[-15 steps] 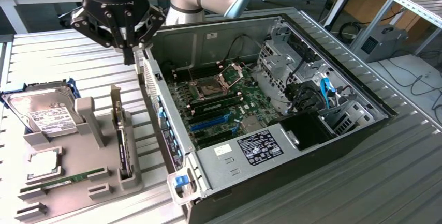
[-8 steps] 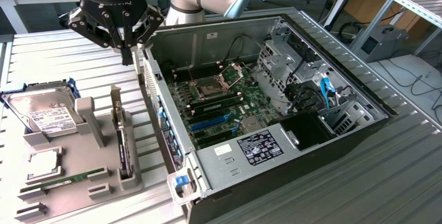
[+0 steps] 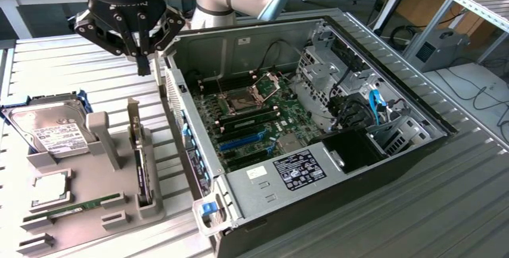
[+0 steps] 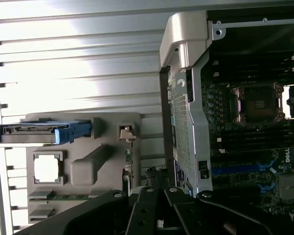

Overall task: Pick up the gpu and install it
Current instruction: 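Reach for the gpu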

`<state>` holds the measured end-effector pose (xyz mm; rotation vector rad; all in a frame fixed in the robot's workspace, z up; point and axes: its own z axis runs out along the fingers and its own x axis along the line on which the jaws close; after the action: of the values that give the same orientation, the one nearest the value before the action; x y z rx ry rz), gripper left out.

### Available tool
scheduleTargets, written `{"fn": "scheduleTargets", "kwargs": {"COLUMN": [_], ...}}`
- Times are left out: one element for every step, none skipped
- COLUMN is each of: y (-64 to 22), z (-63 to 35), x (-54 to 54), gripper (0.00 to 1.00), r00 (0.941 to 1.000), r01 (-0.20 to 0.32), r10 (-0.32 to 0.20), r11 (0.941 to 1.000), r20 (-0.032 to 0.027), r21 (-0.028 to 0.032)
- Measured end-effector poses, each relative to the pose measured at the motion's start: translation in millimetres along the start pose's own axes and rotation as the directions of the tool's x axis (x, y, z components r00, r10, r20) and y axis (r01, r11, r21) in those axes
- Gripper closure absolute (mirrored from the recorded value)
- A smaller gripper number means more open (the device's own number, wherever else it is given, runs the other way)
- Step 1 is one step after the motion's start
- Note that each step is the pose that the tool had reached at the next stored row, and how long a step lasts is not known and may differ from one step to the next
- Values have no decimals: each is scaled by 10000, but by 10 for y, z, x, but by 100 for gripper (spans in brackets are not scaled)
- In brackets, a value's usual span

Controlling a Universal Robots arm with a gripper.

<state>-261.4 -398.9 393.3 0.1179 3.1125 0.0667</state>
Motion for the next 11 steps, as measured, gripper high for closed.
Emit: {"fn": "scheduleTargets", "kwargs": {"y": [0, -1, -1, -1, -2, -2, -3, -3, -3, -4, -4], "z": [0, 0, 0, 0, -1, -1, 0, -1, -1, -1, -1], "x": [5, 10, 14, 19, 24, 29, 33, 38, 43, 46, 51], "gripper": [89, 89, 89, 89, 89, 89, 89, 89, 89, 89, 89], "r00": [10000, 10000, 10000, 10000, 10000, 10000, 10000, 10000, 10000, 10000, 10000], "r01": [-1, 0, -1, 0, 0, 0, 0, 0, 0, 0, 0], "r10": [1, 0, 1, 0, 0, 0, 0, 0, 0, 0, 0], "r11": [10000, 10000, 10000, 10000, 10000, 10000, 10000, 10000, 10000, 10000, 10000], "r20": [0, 0, 0, 0, 0, 0, 1, 0, 0, 0, 0], "r21": [0, 0, 0, 0, 0, 0, 0, 0, 0, 0, 0]}}
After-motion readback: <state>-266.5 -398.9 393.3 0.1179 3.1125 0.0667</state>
